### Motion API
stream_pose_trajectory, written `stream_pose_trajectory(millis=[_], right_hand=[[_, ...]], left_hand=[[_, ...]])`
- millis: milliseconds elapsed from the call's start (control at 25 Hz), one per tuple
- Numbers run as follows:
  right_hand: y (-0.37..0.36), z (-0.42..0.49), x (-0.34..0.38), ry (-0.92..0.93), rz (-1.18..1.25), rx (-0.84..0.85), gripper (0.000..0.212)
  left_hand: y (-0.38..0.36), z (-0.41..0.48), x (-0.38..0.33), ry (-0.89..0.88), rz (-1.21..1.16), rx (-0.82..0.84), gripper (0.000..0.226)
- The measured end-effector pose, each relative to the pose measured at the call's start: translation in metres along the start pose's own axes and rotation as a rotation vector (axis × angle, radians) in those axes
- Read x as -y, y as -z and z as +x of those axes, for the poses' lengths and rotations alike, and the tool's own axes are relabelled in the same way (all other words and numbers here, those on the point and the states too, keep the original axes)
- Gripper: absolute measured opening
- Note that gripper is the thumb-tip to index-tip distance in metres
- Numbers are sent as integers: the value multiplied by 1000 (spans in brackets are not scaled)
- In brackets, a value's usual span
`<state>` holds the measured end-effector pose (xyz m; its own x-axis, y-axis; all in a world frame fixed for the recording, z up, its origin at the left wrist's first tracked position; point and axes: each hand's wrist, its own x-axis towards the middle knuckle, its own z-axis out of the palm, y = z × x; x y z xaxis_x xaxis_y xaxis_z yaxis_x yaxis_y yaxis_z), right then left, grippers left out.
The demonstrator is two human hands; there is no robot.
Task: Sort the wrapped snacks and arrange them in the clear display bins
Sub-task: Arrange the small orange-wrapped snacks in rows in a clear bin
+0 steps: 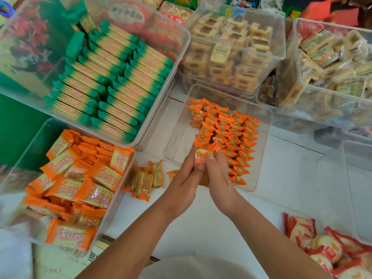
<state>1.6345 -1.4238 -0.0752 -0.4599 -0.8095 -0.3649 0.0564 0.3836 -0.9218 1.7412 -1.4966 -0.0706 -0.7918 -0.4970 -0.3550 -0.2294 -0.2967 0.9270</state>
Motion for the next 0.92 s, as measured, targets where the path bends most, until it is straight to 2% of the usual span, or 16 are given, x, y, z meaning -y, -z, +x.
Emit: stream_pose_trajectory(millis=[80,120,160,240,360,440,560,640,800,920], right_hand=[[13,14,6,-46,96,63,42],[22,23,11,-82,124,93,48],[34,34,18,-99,102,135,63],[57,58,32,-98,-87,241,87],[71,98,51,-72,-305,361,74],[72,121,55,-17,-406,303,72],[66,150,51,92,-564,83,65],[56,167,39,119,-596,35,65],[35,194,1,209,-815,113,80],[29,207,-20,250,-1040,79,77]], left_hand=[[13,11,-5,-27,-1,-86,62],[22,17,-7,-24,22,-136,70],[31,23,-8,-23,64,-165,75],[46,34,-11,-35,176,-149,76],[61,57,-15,-74,207,-124,69],[64,73,-15,-78,175,-173,64],[67,91,-3,-29,235,-398,51],[67,95,5,1,281,-468,46],[63,98,10,17,280,-489,42],[54,102,17,79,309,-395,42]])
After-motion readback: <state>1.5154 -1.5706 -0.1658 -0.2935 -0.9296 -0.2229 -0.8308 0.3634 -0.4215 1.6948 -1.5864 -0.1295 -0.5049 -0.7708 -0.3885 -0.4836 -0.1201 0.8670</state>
